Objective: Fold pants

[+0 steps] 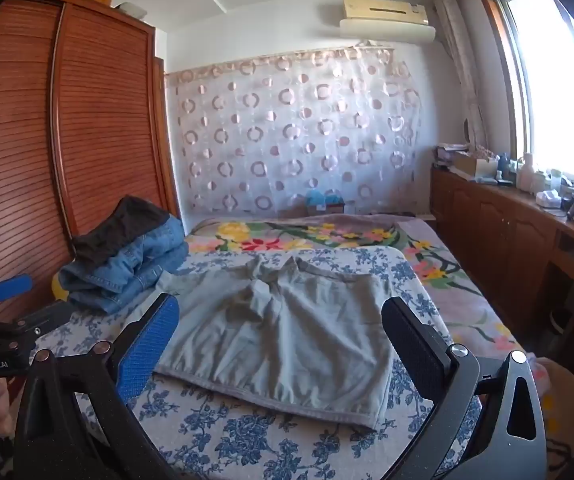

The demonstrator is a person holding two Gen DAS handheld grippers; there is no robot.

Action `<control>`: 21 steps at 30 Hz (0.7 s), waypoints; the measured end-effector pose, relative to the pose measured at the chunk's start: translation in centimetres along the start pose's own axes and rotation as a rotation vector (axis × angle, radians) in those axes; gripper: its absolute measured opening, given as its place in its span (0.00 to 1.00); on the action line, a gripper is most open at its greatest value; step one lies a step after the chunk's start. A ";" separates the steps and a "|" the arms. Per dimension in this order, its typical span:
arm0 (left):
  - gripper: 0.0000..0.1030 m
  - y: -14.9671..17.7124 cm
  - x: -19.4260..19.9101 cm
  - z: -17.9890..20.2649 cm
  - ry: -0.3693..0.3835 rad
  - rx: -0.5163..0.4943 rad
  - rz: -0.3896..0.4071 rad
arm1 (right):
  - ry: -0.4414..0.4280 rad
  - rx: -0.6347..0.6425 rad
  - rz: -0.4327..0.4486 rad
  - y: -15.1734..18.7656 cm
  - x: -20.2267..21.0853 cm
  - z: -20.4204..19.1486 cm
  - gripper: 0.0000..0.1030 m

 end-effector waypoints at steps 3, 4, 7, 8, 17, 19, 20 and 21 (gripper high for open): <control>1.00 0.0 0.0 0.0 -0.005 -0.004 0.005 | -0.003 0.000 0.000 0.1 0.0 0.0 1.00; 1.00 0.0 0.0 0.0 -0.004 -0.005 0.003 | -0.003 0.001 -0.001 0.1 0.1 0.1 1.00; 1.00 0.0 0.1 0.0 -0.004 -0.006 0.005 | -0.006 0.004 -0.004 0.3 0.3 0.3 1.00; 1.00 0.0 0.0 0.0 -0.003 -0.006 0.004 | -0.006 0.006 -0.005 0.3 0.5 0.4 1.00; 1.00 0.1 0.0 -0.1 -0.008 -0.008 0.008 | 0.005 0.012 -0.023 0.5 -0.1 0.0 1.00; 1.00 0.0 0.2 -0.3 -0.010 -0.009 0.009 | 0.007 0.012 -0.024 0.5 -0.1 0.0 1.00; 1.00 0.0 0.3 -0.2 -0.010 -0.008 0.009 | 0.005 0.011 -0.024 0.5 -0.1 0.0 1.00; 1.00 -0.1 0.5 -0.2 -0.010 -0.007 0.009 | 0.005 0.010 -0.024 0.5 -0.1 0.0 1.00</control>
Point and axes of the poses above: each gripper's, at about its wrist camera, not at the fingertips, and x roughly against the way its jaws point, z to its right, y to its underside, the point moved 7 cm from there along -x, roughly the way its jaws point, and after that the axes turned 12 degrees about -z, right-handed, at the moved point
